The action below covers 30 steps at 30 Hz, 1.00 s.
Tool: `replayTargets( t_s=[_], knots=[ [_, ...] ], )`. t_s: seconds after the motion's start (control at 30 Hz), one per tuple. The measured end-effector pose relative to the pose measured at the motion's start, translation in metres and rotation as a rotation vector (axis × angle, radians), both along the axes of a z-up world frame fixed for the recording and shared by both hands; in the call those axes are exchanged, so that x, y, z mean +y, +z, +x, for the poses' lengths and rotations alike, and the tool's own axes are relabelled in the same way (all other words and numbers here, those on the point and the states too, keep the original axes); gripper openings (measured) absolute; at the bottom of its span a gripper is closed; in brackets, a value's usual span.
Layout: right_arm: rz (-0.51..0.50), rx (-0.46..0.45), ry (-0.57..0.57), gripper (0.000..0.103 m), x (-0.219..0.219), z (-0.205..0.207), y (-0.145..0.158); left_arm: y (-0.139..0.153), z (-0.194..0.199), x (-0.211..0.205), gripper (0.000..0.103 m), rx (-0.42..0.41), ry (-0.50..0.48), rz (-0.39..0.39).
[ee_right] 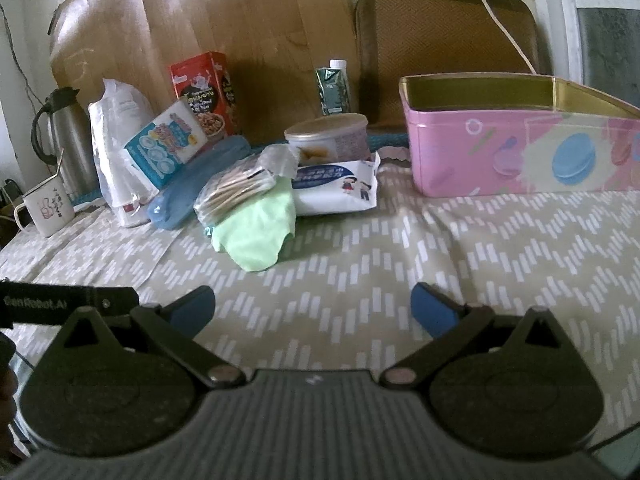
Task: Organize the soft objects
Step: 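Move the right gripper toward the bag of wooden cotton swabs, then grasp the cotton swab bag with the right gripper and lift it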
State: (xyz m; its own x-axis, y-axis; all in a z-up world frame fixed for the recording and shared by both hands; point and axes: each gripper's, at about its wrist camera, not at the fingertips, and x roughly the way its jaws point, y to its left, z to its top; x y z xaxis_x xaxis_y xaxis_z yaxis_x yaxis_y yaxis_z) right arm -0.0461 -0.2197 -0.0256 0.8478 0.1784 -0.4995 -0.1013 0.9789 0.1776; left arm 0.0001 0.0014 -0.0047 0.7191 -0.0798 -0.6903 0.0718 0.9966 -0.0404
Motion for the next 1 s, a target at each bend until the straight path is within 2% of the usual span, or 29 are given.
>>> replayTargets(
  t_s=[0.1,0.2,0.33,0.47,0.63,0.7,0.83,0.97,1.0],
  knots=[
    [-0.038,-0.005,0.005,0.103,0.005,-0.001,-0.001,0.000,-0.012,-0.001,0.103,-0.064,-0.001,0.068],
    [-0.064,0.000,0.006,0.103,0.007,0.000,-0.001,0.003,-0.015,0.003,0.103,-0.104,-0.016,0.090],
    [-0.060,-0.003,0.043,0.103,0.008,0.000,0.000,0.009,-0.013,0.017,0.103,-0.140,-0.007,0.087],
    [-0.069,-0.036,0.094,0.102,0.013,-0.003,0.005,0.015,-0.011,0.030,0.103,-0.153,-0.001,0.048],
    [-0.096,-0.084,0.147,0.075,0.018,0.005,0.017,0.015,-0.010,0.035,0.099,-0.148,-0.023,0.001],
    [-0.088,-0.094,0.163,0.070,0.018,0.015,0.026,0.016,-0.010,0.035,0.098,-0.149,-0.030,-0.015],
    [-0.069,-0.121,0.150,0.070,0.016,0.047,0.042,0.018,-0.013,0.038,0.096,-0.147,-0.033,-0.050],
    [0.010,-0.052,0.167,0.069,0.011,0.088,0.046,0.020,-0.016,0.043,0.096,-0.144,-0.031,-0.078],
    [0.024,-0.021,0.179,0.056,0.012,0.093,0.043,0.021,-0.017,0.045,0.096,-0.148,-0.031,-0.082]
  ],
)
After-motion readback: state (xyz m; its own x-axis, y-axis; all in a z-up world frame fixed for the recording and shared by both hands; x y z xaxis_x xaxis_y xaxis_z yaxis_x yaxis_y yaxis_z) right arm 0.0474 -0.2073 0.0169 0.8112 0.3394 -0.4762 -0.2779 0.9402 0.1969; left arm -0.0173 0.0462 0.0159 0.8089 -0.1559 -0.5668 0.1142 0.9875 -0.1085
